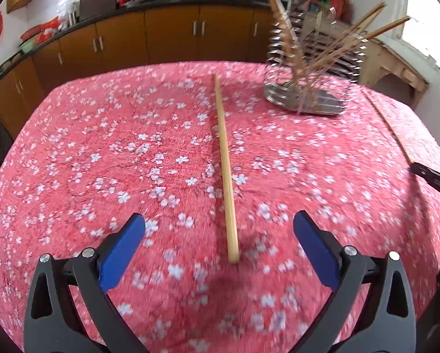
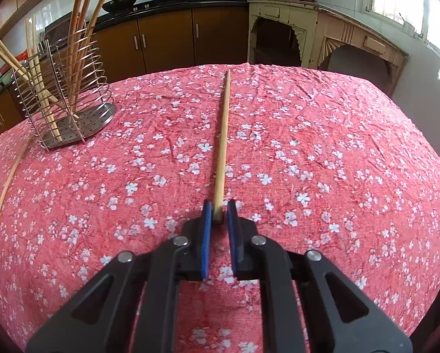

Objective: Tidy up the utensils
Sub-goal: 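Lower the left tool over the last loose chopstick and close on it, then lift both held chopsticks over the wire holder and lower them in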

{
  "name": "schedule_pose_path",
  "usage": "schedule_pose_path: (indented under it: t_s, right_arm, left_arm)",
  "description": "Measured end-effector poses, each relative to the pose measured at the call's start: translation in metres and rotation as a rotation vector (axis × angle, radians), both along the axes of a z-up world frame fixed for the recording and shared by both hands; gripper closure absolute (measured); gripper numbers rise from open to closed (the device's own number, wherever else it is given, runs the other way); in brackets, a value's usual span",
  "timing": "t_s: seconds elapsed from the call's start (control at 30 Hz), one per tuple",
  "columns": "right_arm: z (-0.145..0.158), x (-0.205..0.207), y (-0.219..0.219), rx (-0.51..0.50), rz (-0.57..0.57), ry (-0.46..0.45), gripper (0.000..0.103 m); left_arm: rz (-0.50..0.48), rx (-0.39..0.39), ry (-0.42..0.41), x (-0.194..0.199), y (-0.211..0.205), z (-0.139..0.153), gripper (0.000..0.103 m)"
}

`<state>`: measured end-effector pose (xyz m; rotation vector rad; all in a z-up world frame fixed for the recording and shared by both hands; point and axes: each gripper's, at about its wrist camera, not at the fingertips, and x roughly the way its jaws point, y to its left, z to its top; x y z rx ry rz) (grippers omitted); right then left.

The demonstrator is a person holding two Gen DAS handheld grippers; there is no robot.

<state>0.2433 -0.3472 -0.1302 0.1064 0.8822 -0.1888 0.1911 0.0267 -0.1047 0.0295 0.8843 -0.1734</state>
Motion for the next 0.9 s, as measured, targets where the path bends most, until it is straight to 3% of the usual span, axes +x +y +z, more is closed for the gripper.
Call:
schedule_pose_path:
  t_s: [0.23, 0.37, 0.63, 0.8, 0.87, 0.9]
  right_arm:
    - [0.000, -0.001, -0.002, 0.018, -0.001, -0.003, 0.092]
    - [0.000, 0.000, 0.000, 0.018, -0.001, -0.003, 0.092]
    - [0.000, -0.001, -0.002, 0.010, -0.003, 0.000, 0.092]
    - [0.000, -0.001, -0.002, 0.012, -0.005, 0.000, 0.092]
    - [0.001, -0.002, -0.001, 0.010, -0.004, 0.000, 0.095]
    - [0.001, -0.003, -0.001, 0.012, -0.005, -0.002, 0.095]
  left_arm:
    - [-0.063, -0.012, 0.036, -0.013, -0.004, -0.003, 0.033]
    - [-0.045, -0.003, 0.033, -0.013, -0.006, -0.004, 0.040]
    - [0.017, 0.011, 0.027, -0.008, -0.009, -0.002, 0.066]
    - [0.013, 0.050, 0.014, -0.014, -0.018, -0.003, 0.068]
    - [0.014, 0.070, 0.002, -0.018, -0.022, -0.004, 0.076]
    - [0.010, 0.066, -0.001, -0.019, -0.023, -0.004, 0.089]
